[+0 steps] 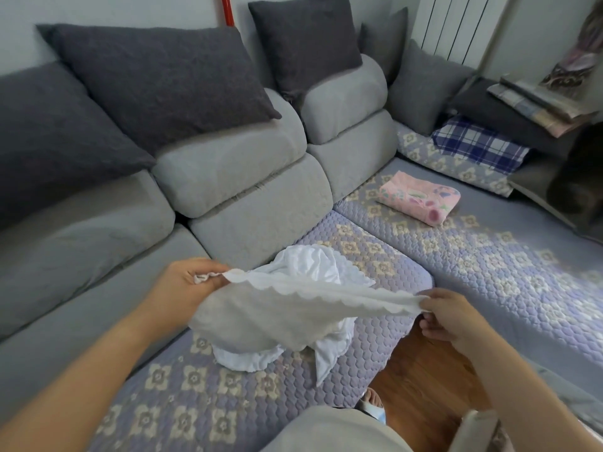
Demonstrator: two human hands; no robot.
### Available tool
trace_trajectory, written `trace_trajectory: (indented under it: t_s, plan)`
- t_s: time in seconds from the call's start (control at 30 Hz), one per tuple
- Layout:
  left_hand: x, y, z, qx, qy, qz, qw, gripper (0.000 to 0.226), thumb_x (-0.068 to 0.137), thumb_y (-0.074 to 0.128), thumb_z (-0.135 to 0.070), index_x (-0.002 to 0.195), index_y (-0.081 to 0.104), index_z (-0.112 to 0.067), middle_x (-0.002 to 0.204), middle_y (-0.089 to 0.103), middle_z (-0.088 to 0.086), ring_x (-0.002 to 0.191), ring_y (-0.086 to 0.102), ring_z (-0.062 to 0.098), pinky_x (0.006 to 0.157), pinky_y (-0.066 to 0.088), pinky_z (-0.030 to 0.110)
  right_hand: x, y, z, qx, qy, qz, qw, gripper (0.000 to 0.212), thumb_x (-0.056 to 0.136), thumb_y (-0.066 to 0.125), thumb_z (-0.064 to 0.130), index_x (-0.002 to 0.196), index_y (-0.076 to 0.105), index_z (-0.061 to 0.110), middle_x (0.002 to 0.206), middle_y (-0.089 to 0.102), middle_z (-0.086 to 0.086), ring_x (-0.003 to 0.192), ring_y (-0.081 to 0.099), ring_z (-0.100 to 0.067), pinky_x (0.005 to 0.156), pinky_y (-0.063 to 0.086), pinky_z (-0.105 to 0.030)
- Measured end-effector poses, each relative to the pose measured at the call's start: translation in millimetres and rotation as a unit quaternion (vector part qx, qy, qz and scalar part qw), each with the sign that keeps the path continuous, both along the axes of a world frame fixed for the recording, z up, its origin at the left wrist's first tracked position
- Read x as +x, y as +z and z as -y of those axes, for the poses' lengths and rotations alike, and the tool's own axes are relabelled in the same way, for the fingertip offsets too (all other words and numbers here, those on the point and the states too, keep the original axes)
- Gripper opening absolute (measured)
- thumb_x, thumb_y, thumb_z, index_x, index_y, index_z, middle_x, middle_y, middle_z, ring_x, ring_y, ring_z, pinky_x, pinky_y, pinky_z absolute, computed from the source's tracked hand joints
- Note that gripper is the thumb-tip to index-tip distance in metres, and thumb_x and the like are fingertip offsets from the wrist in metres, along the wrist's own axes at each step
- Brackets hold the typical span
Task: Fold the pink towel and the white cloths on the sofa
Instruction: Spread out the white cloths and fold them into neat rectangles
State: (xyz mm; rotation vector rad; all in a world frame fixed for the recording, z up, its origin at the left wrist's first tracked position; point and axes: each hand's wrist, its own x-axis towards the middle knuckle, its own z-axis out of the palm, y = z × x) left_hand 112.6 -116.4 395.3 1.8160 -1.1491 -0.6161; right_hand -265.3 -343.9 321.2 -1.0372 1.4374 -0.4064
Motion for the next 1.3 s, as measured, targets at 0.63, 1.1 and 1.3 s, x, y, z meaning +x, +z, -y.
trace_trajectory:
  t_s: [0.63, 1.1, 1.3]
  plan:
    - [8, -97, -61, 0.276, 0.058, -0.390, 0.877, 0.043, 0.066, 0.090, -0.013, 0.100, 0.067, -0.001, 0.101, 0.068, 0.025, 0.086, 0.067, 0.034, 0.077, 0.053, 0.041, -15, -35, -39, -0.052, 0.153, 0.047, 0.986, 0.030, 0.097, 0.065, 0.029, 0.097, 0.058, 0.001, 0.104, 0.068, -0.015, 0.094, 0.065, -0.033, 0.087, 0.053, -0.045]
    - [1, -6, -11, 0.037, 0.152, 0.029, 0.987, 0.034, 0.090, 0.072, -0.012, 0.066, 0.069, -0.036, 0.071, 0.065, -0.037, 0.069, 0.059, -0.014, 0.066, 0.041, 0.003, 53, 51, 3, -0.355, 0.119, -0.079, 0.924, 0.022, 0.105, 0.048, 0.014, 0.104, 0.068, 0.025, 0.101, 0.067, -0.003, 0.092, 0.059, -0.020, 0.073, 0.044, -0.026]
    - [61, 263, 90, -0.224, 0.154, 0.271, 0.923, 0.012, 0.093, 0.070, -0.021, 0.103, 0.076, -0.016, 0.088, 0.068, -0.001, 0.080, 0.057, 0.004, 0.064, 0.035, 0.002, 108, 321, 123, -0.612, -0.012, 0.035, 0.790, 0.034, 0.100, 0.052, 0.020, 0.132, 0.064, 0.019, 0.098, 0.064, 0.003, 0.087, 0.059, -0.004, 0.079, 0.048, -0.019]
